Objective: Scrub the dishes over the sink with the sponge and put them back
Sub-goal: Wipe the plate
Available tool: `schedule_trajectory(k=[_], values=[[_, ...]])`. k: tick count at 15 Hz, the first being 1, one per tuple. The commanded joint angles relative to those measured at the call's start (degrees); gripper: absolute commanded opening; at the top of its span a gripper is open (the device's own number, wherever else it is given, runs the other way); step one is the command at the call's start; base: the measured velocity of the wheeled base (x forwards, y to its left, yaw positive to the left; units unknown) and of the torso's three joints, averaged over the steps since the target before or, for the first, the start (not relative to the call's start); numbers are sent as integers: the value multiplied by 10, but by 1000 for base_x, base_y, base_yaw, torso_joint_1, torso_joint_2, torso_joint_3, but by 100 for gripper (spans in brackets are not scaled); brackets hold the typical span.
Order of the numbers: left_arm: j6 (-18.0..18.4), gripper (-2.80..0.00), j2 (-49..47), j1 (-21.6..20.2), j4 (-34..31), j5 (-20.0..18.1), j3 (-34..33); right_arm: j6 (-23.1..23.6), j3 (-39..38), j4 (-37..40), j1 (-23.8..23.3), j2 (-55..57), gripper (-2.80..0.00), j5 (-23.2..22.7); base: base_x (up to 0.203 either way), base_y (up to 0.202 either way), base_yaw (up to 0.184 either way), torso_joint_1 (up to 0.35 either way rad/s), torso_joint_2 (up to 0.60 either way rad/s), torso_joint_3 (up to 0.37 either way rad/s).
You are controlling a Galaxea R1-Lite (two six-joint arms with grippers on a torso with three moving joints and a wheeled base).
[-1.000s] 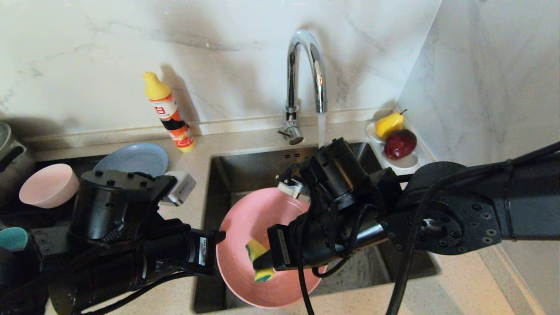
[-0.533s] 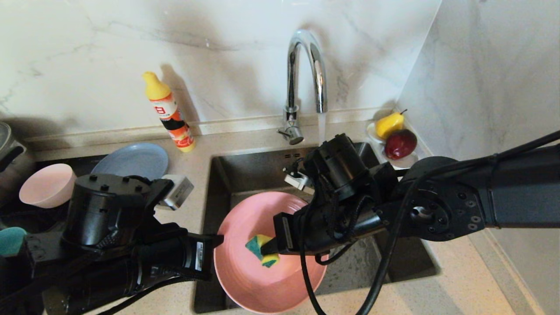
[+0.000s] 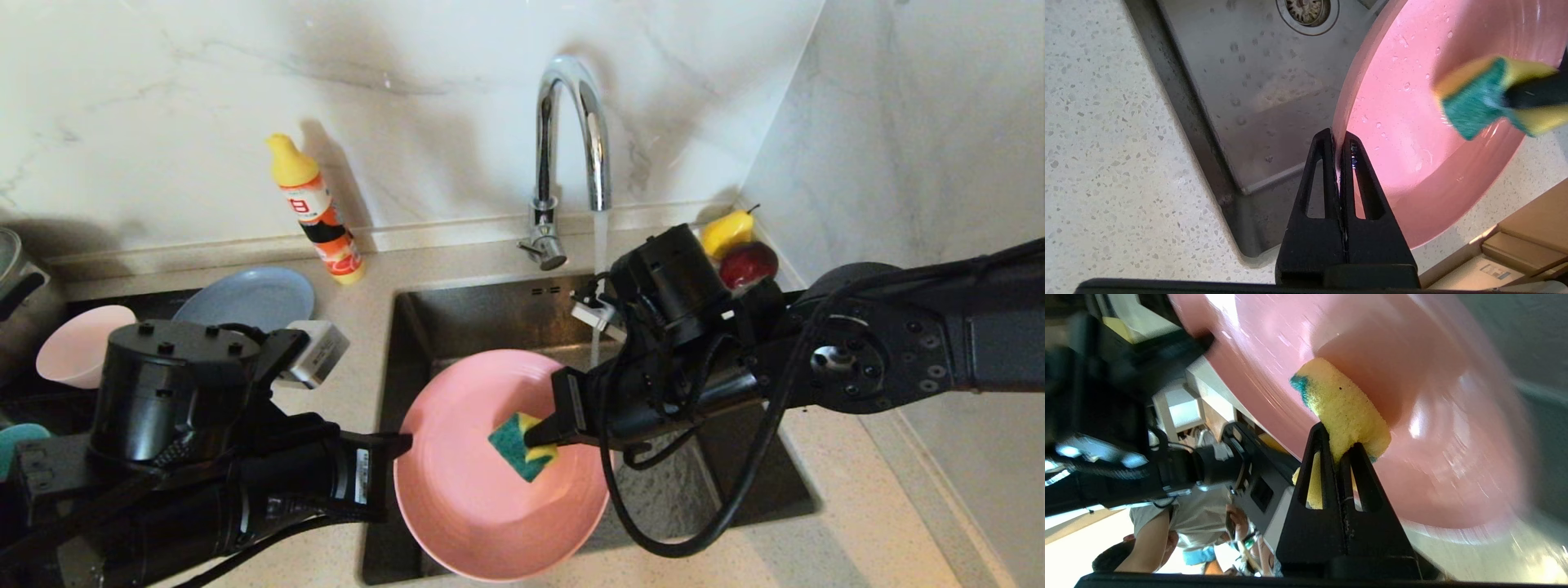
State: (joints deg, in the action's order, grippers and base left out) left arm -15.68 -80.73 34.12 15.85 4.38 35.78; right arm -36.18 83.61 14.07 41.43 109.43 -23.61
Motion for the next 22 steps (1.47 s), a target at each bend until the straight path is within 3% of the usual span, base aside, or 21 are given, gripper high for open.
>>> schedule_trajectory(k=[1, 7, 16, 22], values=[[-1, -280, 3, 0, 1, 0, 0, -1, -8, 14, -9, -21, -280, -2, 0, 0, 0, 0, 0, 0], [-2, -280, 0, 0, 1, 1, 8, 4, -47, 11, 11, -8, -280, -5, 0, 0, 0, 0, 0, 0], [-15, -280, -8, 1, 1, 0, 4, -2, 67, 16, 53, 38, -280, -3, 0, 0, 0, 0, 0, 0], [-28, -280, 5, 0, 1, 2, 2, -2, 91, 20, 29, 45, -280, -1, 0, 0, 0, 0, 0, 0]])
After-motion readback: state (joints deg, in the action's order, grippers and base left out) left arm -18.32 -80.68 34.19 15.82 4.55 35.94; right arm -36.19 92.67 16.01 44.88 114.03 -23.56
